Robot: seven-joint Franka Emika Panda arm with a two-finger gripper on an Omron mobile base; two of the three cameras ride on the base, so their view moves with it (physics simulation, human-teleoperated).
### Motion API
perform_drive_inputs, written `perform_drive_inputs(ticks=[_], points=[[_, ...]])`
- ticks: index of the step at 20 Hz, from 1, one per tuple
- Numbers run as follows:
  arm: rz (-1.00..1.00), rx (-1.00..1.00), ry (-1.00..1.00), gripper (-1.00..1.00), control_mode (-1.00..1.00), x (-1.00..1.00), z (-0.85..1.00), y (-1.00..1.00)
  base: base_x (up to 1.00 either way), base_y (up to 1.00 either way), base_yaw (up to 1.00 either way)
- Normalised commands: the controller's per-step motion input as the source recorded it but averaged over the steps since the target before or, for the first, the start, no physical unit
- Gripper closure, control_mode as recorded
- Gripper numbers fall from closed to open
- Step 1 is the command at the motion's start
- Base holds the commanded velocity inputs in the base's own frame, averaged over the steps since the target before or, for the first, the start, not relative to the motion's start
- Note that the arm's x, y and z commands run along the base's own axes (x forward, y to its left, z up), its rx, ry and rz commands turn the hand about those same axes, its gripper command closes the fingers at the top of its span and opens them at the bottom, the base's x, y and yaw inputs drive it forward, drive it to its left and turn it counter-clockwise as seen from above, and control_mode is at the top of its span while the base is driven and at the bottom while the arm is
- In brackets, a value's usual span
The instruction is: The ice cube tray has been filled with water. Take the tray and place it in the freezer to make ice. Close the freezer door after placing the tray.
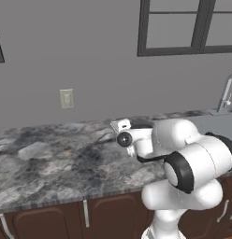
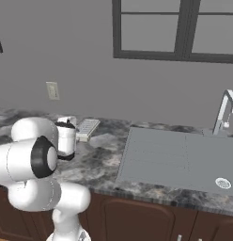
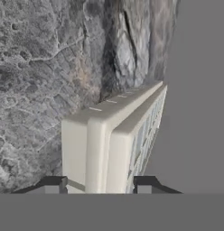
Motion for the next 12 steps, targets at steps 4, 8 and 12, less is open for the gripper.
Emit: perform_drive_inputs(ticks=[4, 8, 12], points=[[0.10, 0.00, -0.18, 1.00, -1.00, -0.47, 0.79, -0.06, 0.00, 0.00, 0.00], [0.09, 0.00, -0.22, 1.00, -1.00, -0.52, 0.91, -0.13, 0.00, 0.00, 0.00], [0.10, 0.01, -0.16, 1.00, -1.00, -0.61, 1.00, -0.26, 0.00, 0.00, 0.00]])
